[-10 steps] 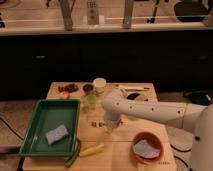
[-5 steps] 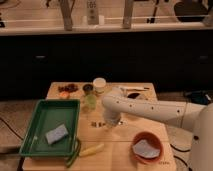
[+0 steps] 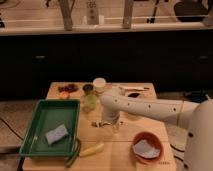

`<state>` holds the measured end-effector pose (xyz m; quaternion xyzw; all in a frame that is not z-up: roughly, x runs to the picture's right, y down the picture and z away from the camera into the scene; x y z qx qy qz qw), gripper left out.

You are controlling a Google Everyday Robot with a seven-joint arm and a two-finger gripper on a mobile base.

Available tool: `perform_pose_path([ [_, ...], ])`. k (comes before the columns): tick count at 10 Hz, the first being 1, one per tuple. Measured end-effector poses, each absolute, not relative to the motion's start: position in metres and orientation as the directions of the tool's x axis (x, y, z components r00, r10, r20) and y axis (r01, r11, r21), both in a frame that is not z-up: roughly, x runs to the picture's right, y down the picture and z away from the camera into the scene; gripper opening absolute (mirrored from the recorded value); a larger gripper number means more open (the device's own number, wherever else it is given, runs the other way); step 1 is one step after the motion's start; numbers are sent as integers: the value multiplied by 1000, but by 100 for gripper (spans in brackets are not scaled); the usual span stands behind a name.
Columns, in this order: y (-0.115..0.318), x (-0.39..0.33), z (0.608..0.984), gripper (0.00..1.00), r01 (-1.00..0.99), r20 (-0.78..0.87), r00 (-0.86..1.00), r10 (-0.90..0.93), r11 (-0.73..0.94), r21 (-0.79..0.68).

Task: Place fork in table surface

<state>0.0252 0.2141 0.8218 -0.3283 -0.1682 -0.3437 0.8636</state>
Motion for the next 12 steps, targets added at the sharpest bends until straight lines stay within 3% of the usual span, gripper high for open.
perform_pose_path([
  [6,219,29,840,79,657,480,753,-451,568,-497],
  [9,225,31,848,55,636,469,770,-432,579,-511],
  [12,224,30,850,23,631,465,774,-430,586,-509],
])
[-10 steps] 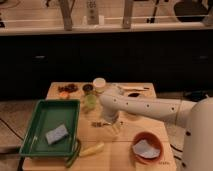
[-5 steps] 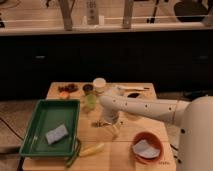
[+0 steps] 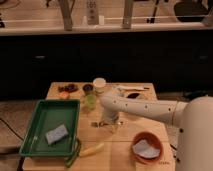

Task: Place fork in table surface

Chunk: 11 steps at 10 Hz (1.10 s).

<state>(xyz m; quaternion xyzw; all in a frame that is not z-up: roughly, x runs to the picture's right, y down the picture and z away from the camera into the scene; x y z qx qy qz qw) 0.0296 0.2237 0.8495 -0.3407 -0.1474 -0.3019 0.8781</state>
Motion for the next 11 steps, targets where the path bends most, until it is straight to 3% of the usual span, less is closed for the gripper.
perform_pose_path([
  [2,223,31,846,3,631,465,774,-429,580,-515],
  [3,224,32,846,0,631,465,774,-429,579,-516],
  [11,203,24,826,0,674,477,736,-480,581,-456],
])
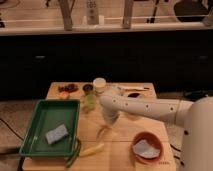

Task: Place fork in table surface

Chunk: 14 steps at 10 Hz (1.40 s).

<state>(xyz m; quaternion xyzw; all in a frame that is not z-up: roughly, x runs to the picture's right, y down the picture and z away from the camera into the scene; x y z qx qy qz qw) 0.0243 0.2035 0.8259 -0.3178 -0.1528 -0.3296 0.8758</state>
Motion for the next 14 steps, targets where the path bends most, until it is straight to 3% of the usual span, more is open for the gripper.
perform_pose_path([
  [7,138,36,761,0,749,529,657,-538,545,-376],
  [14,125,38,746,0,781,556,617,-557,522,-343],
])
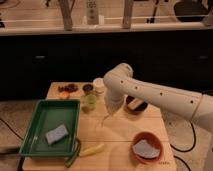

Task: Place fork in table surface

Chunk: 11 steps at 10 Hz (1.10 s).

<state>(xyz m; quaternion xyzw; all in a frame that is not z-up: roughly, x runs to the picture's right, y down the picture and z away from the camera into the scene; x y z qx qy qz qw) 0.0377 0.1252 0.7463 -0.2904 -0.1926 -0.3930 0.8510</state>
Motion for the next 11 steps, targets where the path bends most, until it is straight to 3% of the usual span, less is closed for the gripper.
perform_pose_path([
  [11,171,20,787,0,805,635,579,-511,483,-345],
])
